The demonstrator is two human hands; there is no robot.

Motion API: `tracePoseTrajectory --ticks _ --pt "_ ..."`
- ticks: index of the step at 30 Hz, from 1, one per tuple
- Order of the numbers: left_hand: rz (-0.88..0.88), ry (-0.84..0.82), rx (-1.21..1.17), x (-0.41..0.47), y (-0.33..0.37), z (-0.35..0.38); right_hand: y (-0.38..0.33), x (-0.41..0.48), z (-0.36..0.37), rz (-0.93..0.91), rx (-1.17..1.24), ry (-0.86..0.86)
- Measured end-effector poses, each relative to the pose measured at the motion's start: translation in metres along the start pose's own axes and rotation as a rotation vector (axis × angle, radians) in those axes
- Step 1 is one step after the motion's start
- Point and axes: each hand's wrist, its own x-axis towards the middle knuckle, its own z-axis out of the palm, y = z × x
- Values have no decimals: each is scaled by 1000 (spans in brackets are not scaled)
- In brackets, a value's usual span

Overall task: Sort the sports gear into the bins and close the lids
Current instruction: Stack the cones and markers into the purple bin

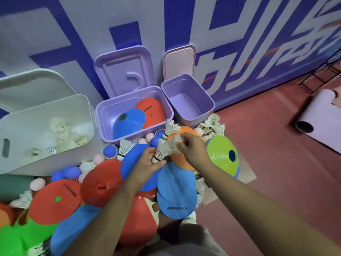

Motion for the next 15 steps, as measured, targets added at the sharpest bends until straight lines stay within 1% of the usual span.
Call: tracePoseTrajectory --ticks 2,4,7,10,12,13,14,15 --pt "6 32 19 -2 2 -9 -8 5 8 -76 -59 -23" --pt "25 89 43 -3 1 -21 -16 13 16 -129 -64 -105" --pt "28 135 68 -10 3 -32 -28 22 33 -153 -62 -231" --pt "30 247 11 -15 3 -40 -41 26 55 -217 -52 -388" --pt "51 283 -21 -18 5 -44 -45 33 61 -215 -3 -448" --pt "52 292 -11 -19 5 -48 -45 39 61 -199 25 -434" --pt "54 304 -10 -20 7 -50 -43 47 59 -182 38 -374" --pt "55 314 -15 -19 7 -52 -38 56 56 -163 9 -266"
